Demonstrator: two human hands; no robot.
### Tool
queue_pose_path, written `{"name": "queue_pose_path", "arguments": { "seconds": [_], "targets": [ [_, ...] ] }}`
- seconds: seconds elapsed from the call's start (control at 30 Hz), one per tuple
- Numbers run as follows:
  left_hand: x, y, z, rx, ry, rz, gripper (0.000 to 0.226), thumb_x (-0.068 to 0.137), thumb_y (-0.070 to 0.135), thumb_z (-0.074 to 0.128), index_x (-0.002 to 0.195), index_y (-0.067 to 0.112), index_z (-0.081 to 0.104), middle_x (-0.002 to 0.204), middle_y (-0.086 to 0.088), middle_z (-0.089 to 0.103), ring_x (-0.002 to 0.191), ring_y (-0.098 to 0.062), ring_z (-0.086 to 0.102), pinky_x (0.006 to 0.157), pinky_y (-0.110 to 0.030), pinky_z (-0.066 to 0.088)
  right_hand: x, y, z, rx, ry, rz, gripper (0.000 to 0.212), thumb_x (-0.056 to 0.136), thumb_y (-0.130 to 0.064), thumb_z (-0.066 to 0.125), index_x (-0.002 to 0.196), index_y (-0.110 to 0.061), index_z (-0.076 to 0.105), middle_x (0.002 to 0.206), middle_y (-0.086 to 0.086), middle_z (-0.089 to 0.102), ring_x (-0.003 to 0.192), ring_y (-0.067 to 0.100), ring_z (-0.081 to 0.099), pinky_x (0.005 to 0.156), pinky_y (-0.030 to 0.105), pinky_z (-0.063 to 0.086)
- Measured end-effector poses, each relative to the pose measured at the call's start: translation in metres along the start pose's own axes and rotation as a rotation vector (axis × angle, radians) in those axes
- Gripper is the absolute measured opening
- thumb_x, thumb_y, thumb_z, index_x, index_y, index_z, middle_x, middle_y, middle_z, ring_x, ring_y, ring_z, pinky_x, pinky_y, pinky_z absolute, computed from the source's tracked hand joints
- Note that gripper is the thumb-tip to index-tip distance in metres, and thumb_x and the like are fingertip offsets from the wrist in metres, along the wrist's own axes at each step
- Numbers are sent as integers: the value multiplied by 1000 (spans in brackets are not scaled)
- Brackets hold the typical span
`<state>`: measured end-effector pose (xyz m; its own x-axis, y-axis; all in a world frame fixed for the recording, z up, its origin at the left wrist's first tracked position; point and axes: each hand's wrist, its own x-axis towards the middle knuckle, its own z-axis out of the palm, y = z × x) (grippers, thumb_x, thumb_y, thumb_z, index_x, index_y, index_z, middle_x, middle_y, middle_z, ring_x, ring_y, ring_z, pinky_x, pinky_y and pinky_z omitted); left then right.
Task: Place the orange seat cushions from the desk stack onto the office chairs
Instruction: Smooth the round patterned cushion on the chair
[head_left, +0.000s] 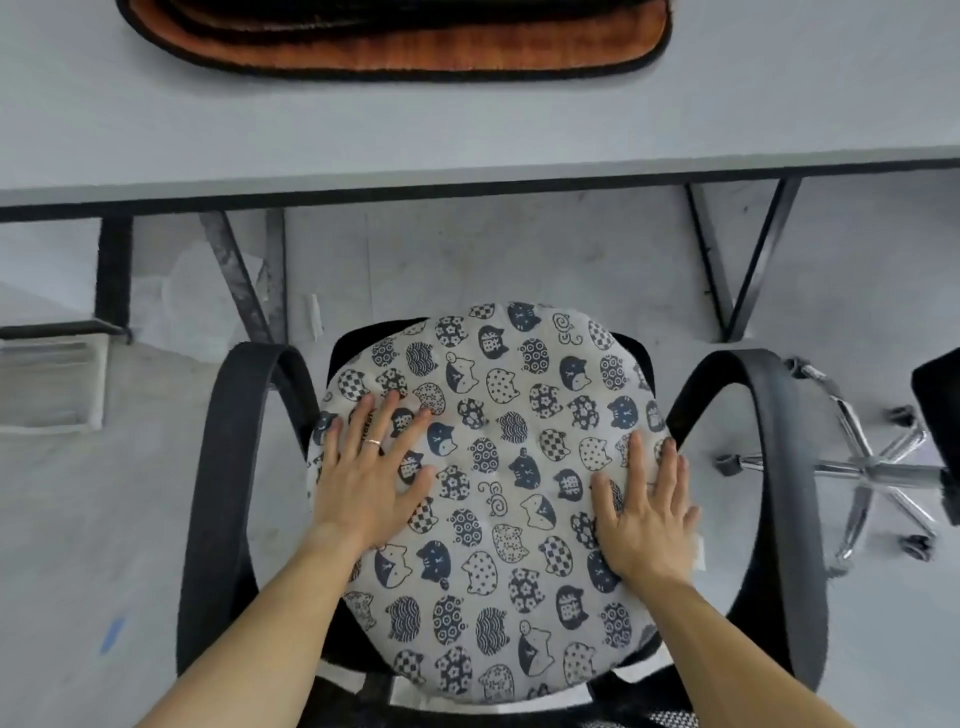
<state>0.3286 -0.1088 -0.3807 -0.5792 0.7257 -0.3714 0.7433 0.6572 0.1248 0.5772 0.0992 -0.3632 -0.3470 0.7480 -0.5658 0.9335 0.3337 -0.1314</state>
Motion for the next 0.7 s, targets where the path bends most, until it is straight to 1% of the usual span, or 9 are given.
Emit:
{"name": "queue_pose_path", "arguments": {
  "seconds": [0.07, 0.13, 0.2, 0.27, 0.3, 0.4, 0.5, 0.6, 0.7],
  "targets": [
    [-4, 7, -14, 0, -48, -9, 70, 95, 67, 22, 155, 45, -8, 166, 1, -15, 151, -24, -21, 122, -54, -6, -3, -6, -10, -40, -52, 33, 71, 92, -77, 9, 147, -52, -30, 162, -5, -32, 151, 21, -25, 122, 59, -4],
    [-14, 17, -32, 18, -56, 13, 75, 95, 66, 24, 157, 39, -7, 166, -5, -16, 151, -28, -20, 121, -56, -6, -10, -17, -24, -85, 4, 21, 74, 94, -72, 12, 155, -43, -18, 166, 3, -24, 153, 28, -18, 122, 60, -2],
    [-31, 31, -41, 21, -49, 140, 74, 95, 66, 24, 158, 36, -1, 166, -7, -15, 152, -30, -15, 120, -57, -3, -12, -32, -36, -137, 122, -63, 74, 98, -62, 21, 160, -28, 1, 167, 8, -14, 154, 32, -13, 122, 60, 2],
    [-52, 50, -47, -8, -95, 304, 72, 93, 68, 23, 157, 40, 3, 166, -4, -14, 152, -29, -15, 120, -61, -3, -7, -54, -48, -134, 181, -156, 69, 99, -59, 24, 159, -29, 11, 168, 8, -7, 154, 32, -10, 123, 59, 3],
    [-60, 59, -46, -9, -144, 378, 73, 92, 71, 21, 156, 43, -1, 165, -2, -19, 151, -26, -22, 118, -61, -10, 1, -68, -52, -118, 193, -201, 67, 99, -60, 23, 159, -33, 13, 169, 7, -5, 154, 31, -9, 123, 59, 3],
    [-67, 77, -25, 87, -323, 687, 78, 88, 81, 16, 152, 48, -15, 160, 5, -33, 144, -22, -37, 110, -55, -30, 38, -115, -60, -99, 208, -342, 64, 99, -67, 17, 158, -44, 6, 169, 2, -10, 153, 30, -16, 122, 59, -5],
    [-62, 73, 5, 194, -349, 991, 82, 85, 86, 16, 153, 48, -11, 164, 6, -23, 146, -24, -34, 111, -60, -26, 74, -143, -55, -164, 148, -419, 68, 94, -77, 8, 154, -51, -10, 166, -3, -22, 150, 30, -28, 118, 63, -14],
    [-55, 59, 24, 191, -295, 1005, 85, 84, 88, 16, 154, 48, -12, 164, 8, -19, 149, -23, -27, 111, -65, -22, 98, -143, -39, -259, 72, -422, 71, 86, -84, -5, 150, -56, -19, 164, -6, -26, 147, 32, -31, 114, 69, -14],
    [-47, 55, 38, 187, -271, 1041, 86, 85, 86, 19, 155, 45, -11, 165, 7, -17, 150, -24, -24, 111, -65, -21, 112, -139, -24, -283, 123, -392, 71, 87, -82, -7, 152, -54, -16, 165, -6, -22, 149, 33, -27, 113, 70, -15]
  ]
}}
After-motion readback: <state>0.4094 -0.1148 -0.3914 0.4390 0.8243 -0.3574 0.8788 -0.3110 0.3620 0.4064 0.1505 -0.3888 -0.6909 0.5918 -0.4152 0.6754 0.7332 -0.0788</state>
